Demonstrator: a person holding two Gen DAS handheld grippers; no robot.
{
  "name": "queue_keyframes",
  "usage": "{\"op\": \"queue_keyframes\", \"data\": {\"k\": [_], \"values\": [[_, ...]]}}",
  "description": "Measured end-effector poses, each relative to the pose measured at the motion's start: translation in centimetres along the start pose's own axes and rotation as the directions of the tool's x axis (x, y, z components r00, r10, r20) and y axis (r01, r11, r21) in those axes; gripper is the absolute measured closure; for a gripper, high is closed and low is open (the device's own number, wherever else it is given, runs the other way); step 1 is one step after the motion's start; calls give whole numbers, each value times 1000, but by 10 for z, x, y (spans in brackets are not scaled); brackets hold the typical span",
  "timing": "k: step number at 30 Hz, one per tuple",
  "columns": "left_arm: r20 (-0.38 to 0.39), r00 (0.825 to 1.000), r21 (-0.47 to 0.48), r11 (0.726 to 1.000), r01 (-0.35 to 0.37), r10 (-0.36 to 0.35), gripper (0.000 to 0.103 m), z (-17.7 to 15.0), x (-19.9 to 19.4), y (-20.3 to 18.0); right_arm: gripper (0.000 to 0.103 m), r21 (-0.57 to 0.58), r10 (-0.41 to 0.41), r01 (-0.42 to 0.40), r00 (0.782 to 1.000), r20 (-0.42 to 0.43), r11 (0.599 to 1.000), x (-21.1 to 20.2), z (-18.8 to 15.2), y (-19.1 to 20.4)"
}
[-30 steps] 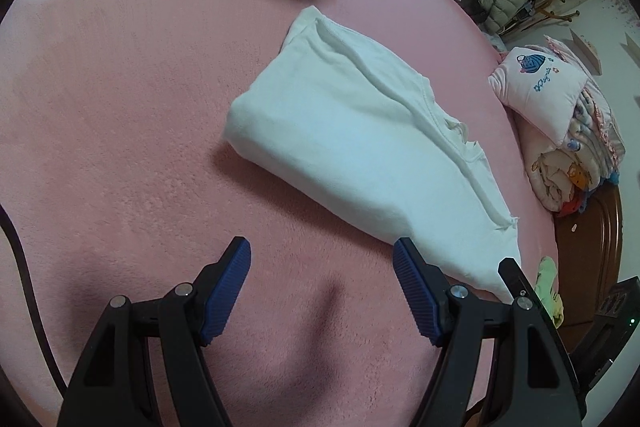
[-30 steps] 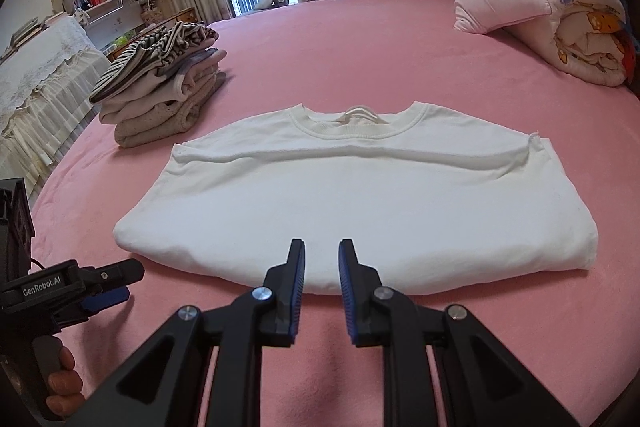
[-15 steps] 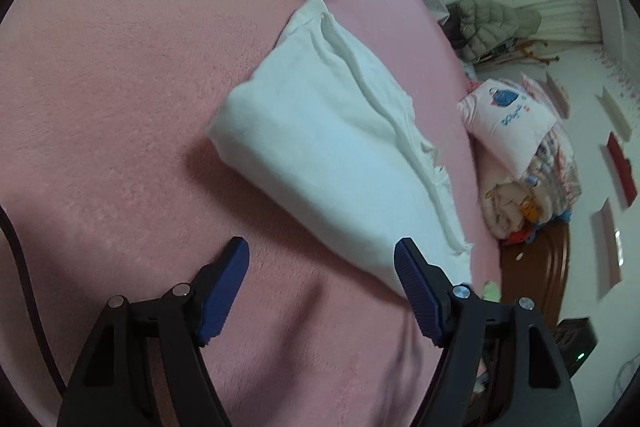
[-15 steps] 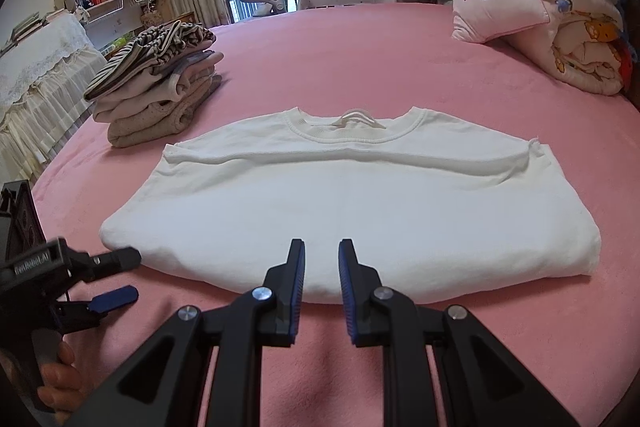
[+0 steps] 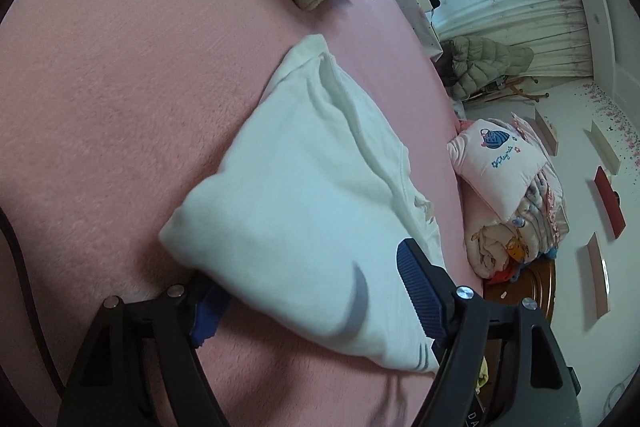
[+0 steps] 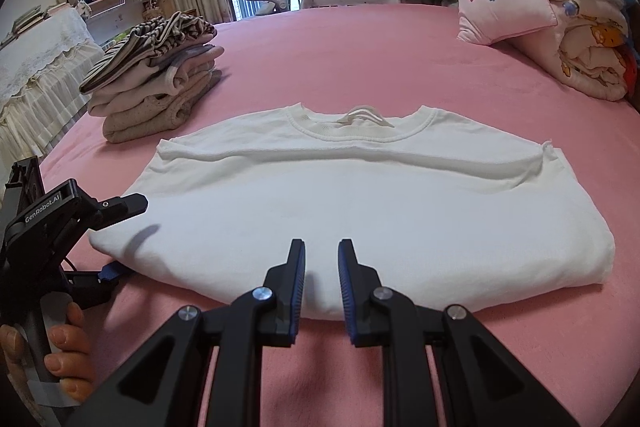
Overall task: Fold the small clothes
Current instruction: 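Grasp the folded sweatshirt's end with the left gripper and lift it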
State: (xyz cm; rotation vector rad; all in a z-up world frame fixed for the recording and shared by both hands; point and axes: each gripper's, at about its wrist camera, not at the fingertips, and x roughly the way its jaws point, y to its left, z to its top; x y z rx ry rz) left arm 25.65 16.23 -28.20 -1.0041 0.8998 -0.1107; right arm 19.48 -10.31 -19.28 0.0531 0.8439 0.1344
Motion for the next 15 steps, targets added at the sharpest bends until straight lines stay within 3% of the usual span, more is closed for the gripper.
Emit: {"op": "queue_keyframes", "data": {"k": [2, 3, 6, 11, 15], "values": [[7, 1000, 19, 1000, -22, 22, 56, 1, 0, -1, 87, 8, -5, 5, 1000, -4, 1000, 3, -2, -2], [-4, 999, 29, 999, -35, 35, 80, 4, 2, -1, 87, 13, -5, 5, 1000, -14, 1000, 8, -4, -3], [-9, 1000, 20, 1000, -9, 9, 84, 5, 1, 0, 88, 11, -10, 11, 999, -35, 1000, 16, -12, -3], [54, 998, 162, 986, -49, 40, 86, -3, -10, -34, 88, -5, -27, 26, 999, -44, 1000, 22, -21, -2], [84, 996, 207, 977, -54, 37, 86, -5, -20, -54, 90, 13, -12, 13, 1000, -19, 1000, 13, -19, -2]]}}
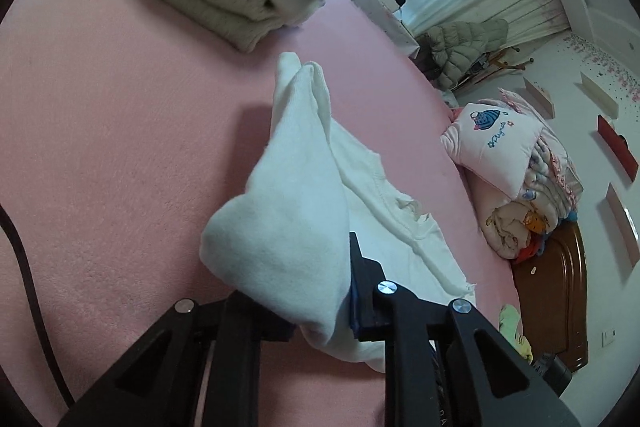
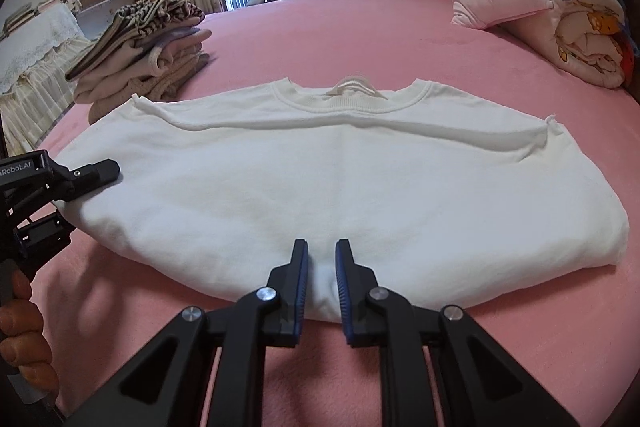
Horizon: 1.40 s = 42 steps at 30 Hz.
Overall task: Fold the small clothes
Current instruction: 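Grasp the folded sweatshirt's end with the left gripper and lift it, then fold the lifted end over the sweatshirt with the left gripper and release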
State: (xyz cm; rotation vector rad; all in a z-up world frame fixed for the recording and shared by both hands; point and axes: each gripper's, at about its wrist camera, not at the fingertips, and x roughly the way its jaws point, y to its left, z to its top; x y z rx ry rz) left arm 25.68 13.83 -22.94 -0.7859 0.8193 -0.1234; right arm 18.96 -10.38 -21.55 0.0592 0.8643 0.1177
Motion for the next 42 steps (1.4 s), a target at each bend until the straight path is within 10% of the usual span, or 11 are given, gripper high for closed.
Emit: {"op": "queue_keyframes", "data": {"k": [22, 31, 42], "values": [[13, 1000, 302, 953, 10, -15, 91, -20, -6, -142, 90, 175, 120, -120, 993, 12, 977, -17, -1, -52], [-134, 990, 390, 916, 93, -43, 91, -85, 62, -233, 90, 329, 18, -47, 996, 93, 943, -48, -7, -144], [-252, 962, 500, 865, 35, 106, 90, -175, 149, -261, 90, 450, -54, 7, 994, 92, 893, -51, -22, -219]]}}
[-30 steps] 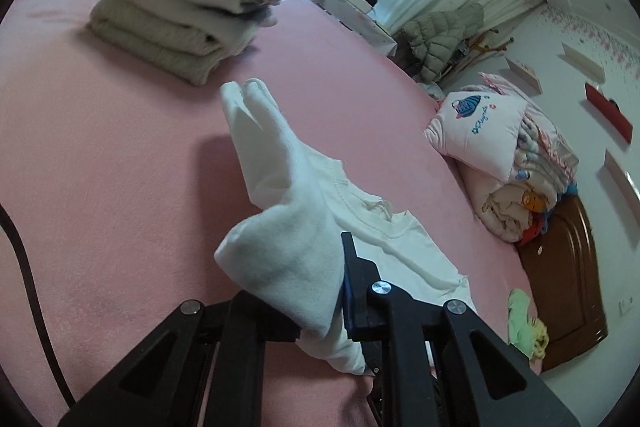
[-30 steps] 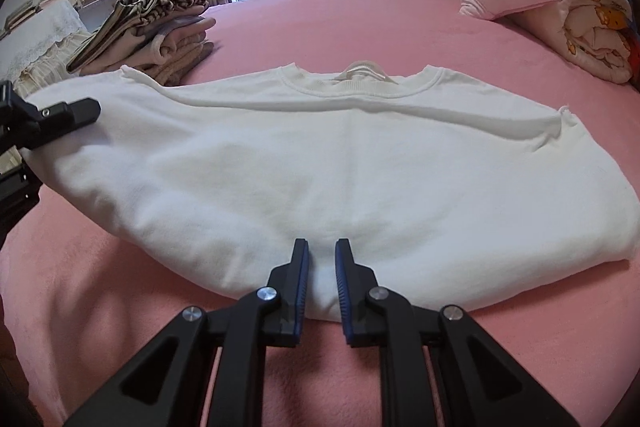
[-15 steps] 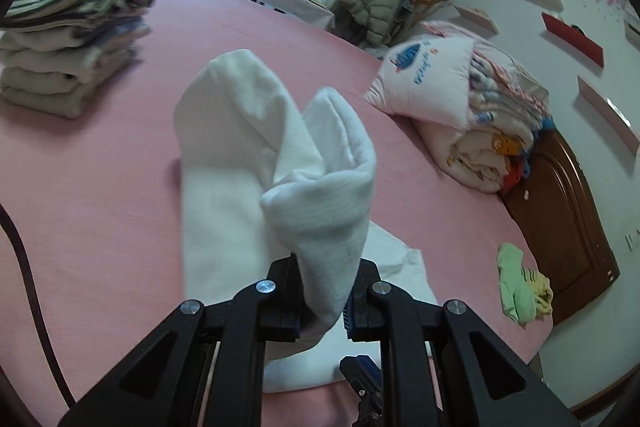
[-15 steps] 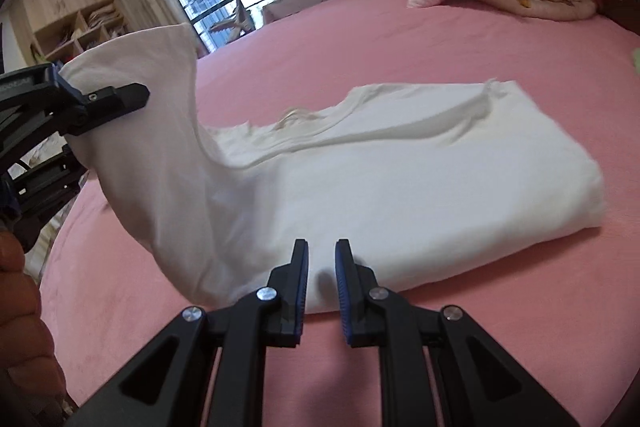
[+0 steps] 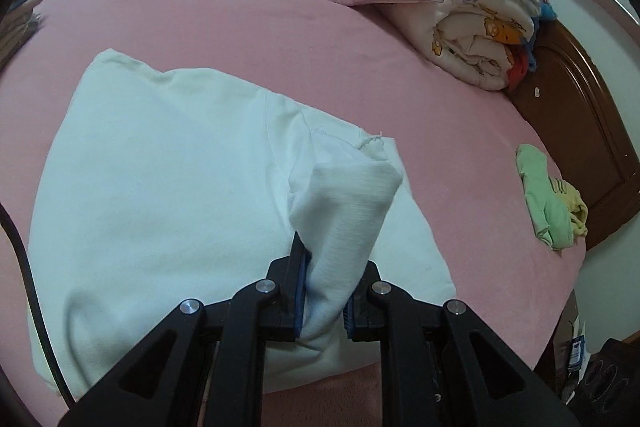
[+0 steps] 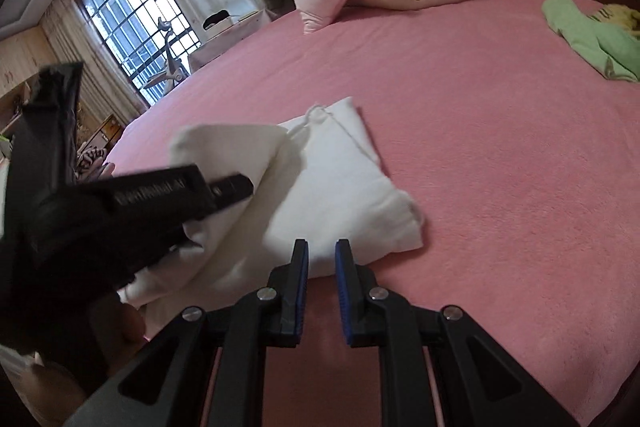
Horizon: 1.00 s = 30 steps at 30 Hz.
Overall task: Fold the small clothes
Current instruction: 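Fold the lifted end over the sweatshirt with the left gripper and release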
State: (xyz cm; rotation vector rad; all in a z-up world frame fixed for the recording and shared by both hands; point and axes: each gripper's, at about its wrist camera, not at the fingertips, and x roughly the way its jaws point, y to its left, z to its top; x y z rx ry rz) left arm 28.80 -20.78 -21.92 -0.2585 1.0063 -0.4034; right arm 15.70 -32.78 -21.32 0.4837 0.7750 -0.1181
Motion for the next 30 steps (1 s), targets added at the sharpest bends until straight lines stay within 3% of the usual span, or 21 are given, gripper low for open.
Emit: {"op": "queue_keyframes", "data": {"k": [4, 9, 14, 20, 25, 30], "values": [[31, 1000, -3, 1000, 2, -2, 90, 2, -9, -5, 90, 4, 13, -13, 1000, -1, 1000, 4, 1, -5], [94, 994, 30, 998, 58, -61, 90, 13, -30, -30, 90, 13, 34, -35, 999, 20, 999, -3, 2, -13], [46, 996, 67, 995, 69, -72, 90, 8, -13, -51, 90, 31, 16, -17, 999, 38, 999, -11, 4, -24], [-15, 996, 53, 995, 89, -88, 88, 2, 11, -49, 90, 75, -25, 22, 999, 34, 997, -10, 7, -44], [-73, 978, 37, 979, 200, -197, 49, 0, 13, -49, 89, 89, -42, 40, 999, 17, 995, -9, 8, -50], [-63, 975, 99, 971, 216, -211, 44, -9, -14, -57, 89, 77, -51, 49, 998, 26, 996, -13, 9, -47]]}}
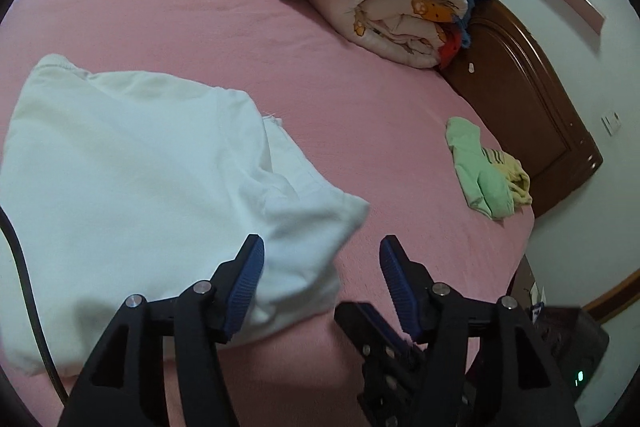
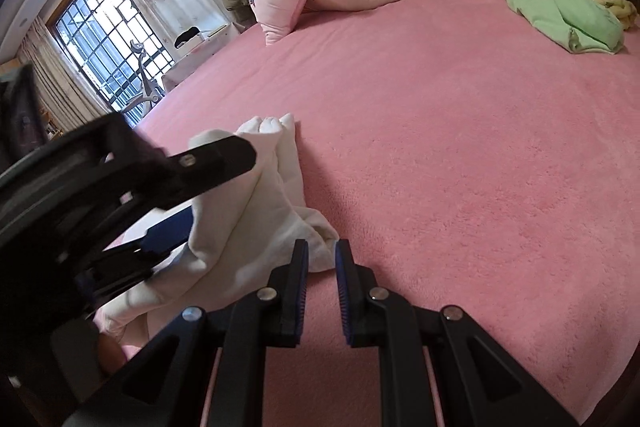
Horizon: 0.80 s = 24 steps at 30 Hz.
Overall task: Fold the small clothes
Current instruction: 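Fold the lifted end over the sweatshirt with the left gripper and release, then press the folded sweatshirt flat with both open grippers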
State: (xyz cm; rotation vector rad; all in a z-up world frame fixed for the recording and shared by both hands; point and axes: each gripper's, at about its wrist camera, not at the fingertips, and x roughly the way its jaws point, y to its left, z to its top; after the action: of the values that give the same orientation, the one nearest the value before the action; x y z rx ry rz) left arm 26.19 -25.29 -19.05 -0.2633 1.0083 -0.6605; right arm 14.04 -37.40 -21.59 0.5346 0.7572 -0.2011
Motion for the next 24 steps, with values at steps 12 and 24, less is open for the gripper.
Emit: {"op": "queue_keyframes", "data": {"k": [12, 24], "values": [[144, 944, -36, 955, -294, 296, 29, -5, -108, 71, 81, -23, 72, -71, 997, 14, 997, -19, 24, 18], [15, 944, -208, 924, -320, 330, 29, -24, -99, 150, 53, -172, 65, -83, 992, -112, 982, 28, 55, 61]]}}
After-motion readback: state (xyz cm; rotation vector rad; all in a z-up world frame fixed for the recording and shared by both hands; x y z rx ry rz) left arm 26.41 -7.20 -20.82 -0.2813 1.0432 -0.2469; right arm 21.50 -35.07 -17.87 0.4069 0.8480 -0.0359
